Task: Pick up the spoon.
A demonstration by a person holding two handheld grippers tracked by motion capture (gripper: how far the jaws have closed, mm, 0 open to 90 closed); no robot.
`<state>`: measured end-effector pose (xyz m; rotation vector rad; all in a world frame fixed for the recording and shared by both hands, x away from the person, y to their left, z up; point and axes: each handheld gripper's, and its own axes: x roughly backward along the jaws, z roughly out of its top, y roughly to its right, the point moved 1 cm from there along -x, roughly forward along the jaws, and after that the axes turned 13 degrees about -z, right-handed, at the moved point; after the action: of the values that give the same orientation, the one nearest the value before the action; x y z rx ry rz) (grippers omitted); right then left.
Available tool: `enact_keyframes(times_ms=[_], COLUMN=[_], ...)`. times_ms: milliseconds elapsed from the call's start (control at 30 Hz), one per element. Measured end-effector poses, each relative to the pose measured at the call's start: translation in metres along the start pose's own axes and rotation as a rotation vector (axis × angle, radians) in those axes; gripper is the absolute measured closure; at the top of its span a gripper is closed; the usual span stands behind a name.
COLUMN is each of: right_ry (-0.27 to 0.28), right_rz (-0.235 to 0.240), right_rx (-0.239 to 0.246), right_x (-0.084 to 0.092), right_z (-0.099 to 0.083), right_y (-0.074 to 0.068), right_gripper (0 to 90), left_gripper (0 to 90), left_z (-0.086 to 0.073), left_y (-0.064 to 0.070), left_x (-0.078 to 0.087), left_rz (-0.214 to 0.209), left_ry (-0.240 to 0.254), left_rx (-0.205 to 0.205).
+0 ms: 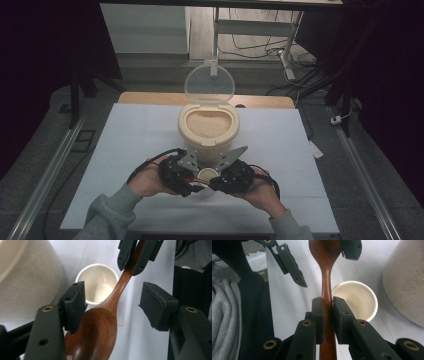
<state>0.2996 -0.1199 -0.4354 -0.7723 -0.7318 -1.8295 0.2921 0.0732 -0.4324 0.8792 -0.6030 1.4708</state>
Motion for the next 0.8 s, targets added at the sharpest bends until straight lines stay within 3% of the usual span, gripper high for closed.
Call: enact_keyframes(times_ms=[500,800], right_ry=[0.009,-0.001], right_rz=[0.003,0.044], right_rx=[0.092,0.184], right_x=[0.003,0.001], right_z=[0.002,0.0], right_y=[-0.006,-0.012], right_gripper=[80.0,79.8], left_gripper=[66.2,77.9], left_z=[0.001,0.0], left_y=[0.001,0.004], left_x=[-0.012,-0.021], left_rz=[-0.046,-0.139], left_ry=[-0.064,-0.116], left_rx=[-0.061,-0.123])
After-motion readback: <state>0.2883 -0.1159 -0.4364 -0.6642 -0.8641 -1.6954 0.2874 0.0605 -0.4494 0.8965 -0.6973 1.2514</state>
